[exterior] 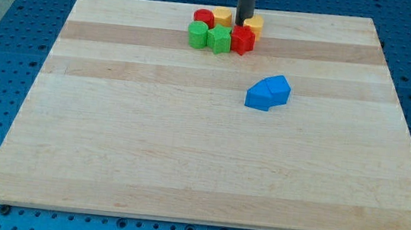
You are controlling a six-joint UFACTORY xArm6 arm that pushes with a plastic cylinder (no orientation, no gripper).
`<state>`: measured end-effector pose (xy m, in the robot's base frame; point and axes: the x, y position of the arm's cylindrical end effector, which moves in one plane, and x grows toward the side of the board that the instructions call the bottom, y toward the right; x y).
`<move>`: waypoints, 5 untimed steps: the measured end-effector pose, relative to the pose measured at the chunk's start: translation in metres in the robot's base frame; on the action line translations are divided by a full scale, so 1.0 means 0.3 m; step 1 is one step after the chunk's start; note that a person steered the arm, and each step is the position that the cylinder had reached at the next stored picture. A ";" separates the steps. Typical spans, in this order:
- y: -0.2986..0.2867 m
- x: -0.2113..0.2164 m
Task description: Place the heart above the cube
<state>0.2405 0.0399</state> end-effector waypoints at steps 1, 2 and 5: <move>0.038 0.064; 0.088 0.117; 0.223 0.109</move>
<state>0.2733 0.1069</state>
